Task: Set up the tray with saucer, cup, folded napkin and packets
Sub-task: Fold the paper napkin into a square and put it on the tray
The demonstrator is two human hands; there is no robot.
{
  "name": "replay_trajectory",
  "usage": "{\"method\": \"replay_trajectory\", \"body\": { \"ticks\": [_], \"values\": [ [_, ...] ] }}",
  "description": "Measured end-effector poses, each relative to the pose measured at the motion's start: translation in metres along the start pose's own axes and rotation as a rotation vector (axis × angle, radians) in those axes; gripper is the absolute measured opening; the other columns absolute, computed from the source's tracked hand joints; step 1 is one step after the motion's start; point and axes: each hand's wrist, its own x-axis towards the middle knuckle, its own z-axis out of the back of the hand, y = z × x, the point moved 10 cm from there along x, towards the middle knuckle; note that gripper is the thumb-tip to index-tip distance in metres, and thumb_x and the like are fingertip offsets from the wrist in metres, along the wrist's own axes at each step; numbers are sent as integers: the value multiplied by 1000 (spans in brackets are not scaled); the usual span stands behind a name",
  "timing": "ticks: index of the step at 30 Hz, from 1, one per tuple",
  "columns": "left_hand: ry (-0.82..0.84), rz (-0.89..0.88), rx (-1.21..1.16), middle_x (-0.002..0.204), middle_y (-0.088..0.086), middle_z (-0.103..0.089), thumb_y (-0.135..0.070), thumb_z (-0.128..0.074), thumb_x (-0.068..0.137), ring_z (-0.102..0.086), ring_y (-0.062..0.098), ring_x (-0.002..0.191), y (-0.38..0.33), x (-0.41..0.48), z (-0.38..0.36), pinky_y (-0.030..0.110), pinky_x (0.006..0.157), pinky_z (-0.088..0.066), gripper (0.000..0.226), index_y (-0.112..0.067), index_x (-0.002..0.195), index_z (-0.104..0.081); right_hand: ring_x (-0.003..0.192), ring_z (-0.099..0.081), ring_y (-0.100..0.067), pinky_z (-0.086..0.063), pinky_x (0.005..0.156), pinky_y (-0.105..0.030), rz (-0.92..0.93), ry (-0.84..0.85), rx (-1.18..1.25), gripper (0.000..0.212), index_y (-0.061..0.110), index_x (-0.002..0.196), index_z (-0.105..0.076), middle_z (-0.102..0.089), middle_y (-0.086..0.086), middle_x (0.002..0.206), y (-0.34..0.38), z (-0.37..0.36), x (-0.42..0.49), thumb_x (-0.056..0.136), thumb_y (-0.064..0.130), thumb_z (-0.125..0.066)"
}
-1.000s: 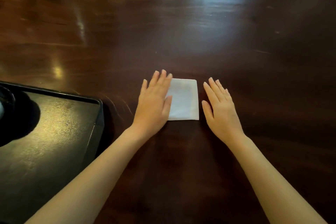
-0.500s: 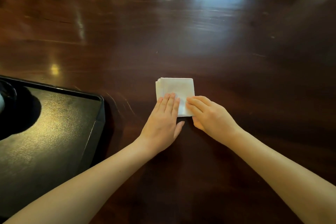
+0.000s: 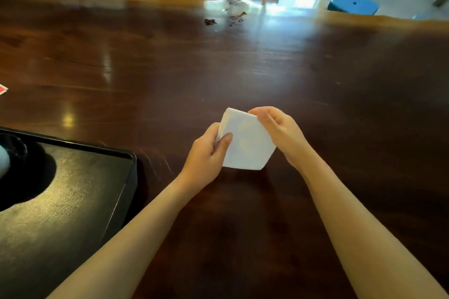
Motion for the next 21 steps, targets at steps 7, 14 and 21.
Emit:
{"method": "replay_trajectory", "body": {
  "ticks": [7,14,21],
  "values": [
    [-223,346,-396,94,-10,-61,-39,-44,95,-60,10,90,23,-3,-3,25,73,-53,11,-36,88,-52,69,-56,-17,-43,52,-27,-190,-373,-9,34,10,85,-55,-56,3,73,-23,9,-18,93,42,-45],
    [-428,348,54,69,-7,-51,-47,-37,95,-53,9,61,25,-3,6,28,54,-48,35,-18,77,-46,55,-55,-20,-48,51,-34,46,-654,-512,33,13,80,-40,-49,3,62,10,12,-33,99,37,-27],
    [-437,333,45,58,-3,-42,-39,-36,98,-41,14,52,28,-24,-5,41,48,-43,40,-15,66,-39,45,-41,-6,-24,41,-21,-90,-600,-340,42,20,61,-35,-42,6,53,-47,9,-44,99,39,-33]
  ]
}}
